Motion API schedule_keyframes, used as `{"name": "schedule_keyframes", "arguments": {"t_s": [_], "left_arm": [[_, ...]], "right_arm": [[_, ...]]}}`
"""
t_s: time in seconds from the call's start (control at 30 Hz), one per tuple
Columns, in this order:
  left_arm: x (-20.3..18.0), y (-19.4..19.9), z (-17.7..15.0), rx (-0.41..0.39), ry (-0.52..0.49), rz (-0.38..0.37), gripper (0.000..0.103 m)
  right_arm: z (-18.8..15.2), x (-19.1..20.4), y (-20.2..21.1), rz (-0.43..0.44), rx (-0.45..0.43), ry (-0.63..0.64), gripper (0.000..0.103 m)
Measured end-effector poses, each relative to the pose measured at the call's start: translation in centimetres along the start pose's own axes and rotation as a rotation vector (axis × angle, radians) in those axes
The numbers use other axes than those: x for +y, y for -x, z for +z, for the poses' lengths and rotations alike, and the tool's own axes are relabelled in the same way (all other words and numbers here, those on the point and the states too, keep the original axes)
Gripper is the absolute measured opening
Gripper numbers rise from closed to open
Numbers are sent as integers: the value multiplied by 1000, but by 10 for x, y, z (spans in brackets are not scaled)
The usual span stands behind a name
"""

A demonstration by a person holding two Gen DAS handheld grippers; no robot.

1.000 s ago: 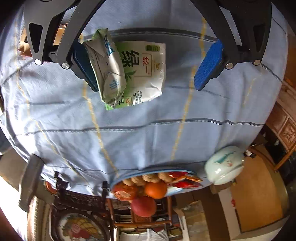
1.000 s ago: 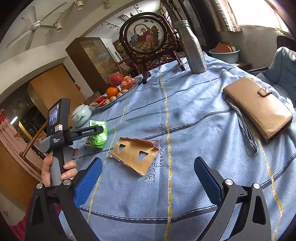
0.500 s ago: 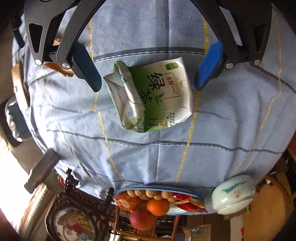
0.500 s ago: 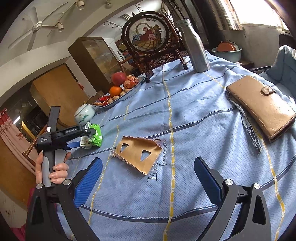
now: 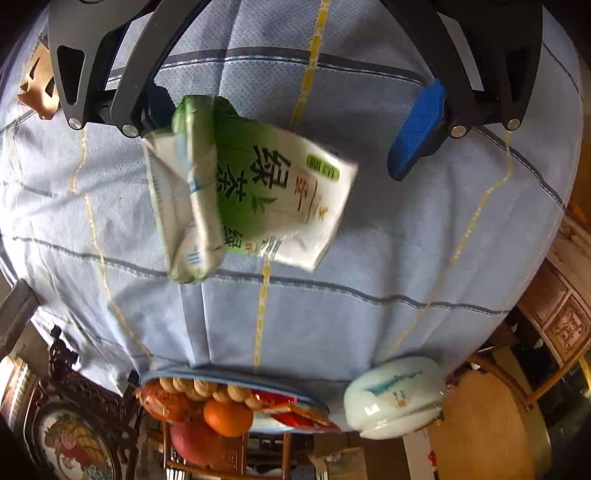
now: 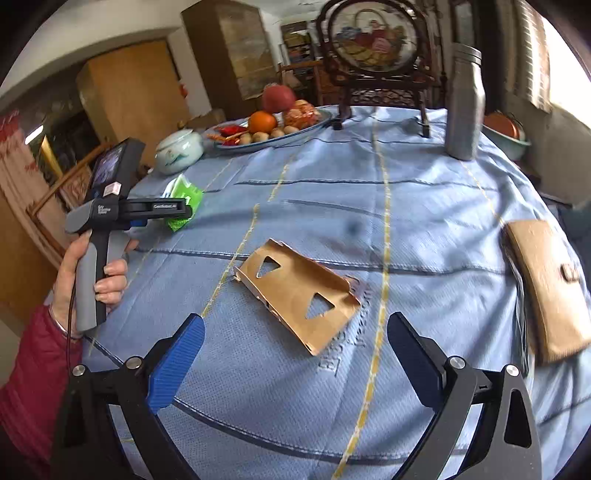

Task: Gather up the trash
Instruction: 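Grasp the green tea carton with the left tool while the right tool grasps the brown cardboard, then close the left tool tighter on the carton while the right tool holds the cardboard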

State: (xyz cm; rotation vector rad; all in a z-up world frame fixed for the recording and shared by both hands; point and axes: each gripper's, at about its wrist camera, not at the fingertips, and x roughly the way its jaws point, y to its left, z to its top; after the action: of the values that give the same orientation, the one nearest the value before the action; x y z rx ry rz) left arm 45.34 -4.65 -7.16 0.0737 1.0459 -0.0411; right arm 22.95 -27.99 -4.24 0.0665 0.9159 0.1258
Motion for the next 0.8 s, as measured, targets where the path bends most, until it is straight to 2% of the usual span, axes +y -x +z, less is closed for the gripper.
{"name": "schedule_keyframes", "arguments": {"t_s": [0.13,0.23,0.43,0.57,0.7,0.73,0.8], "left_arm": [[3,-4,-2,3,11,-6,98],[2,-3,-2,-5,16,2,98],[-1,-5,0,-9,28,10,98],[-2,-6,0,-8,29,11,98],[-2,-6,2,-5,29,9,98],[-1,-6,2,-6,29,9,98],[-1,-6,2,-6,28,8,98]], "right_arm": [[16,11,-28,-50,69,135,97],[19,15,-40,-48,89,185,97],[26,24,-64,-54,125,216,97],[33,18,-90,-89,184,102,89],[56,6,-108,-120,153,-68,85],[63,1,-111,-101,140,-120,80],[71,-11,-111,-54,116,-210,78]]}}
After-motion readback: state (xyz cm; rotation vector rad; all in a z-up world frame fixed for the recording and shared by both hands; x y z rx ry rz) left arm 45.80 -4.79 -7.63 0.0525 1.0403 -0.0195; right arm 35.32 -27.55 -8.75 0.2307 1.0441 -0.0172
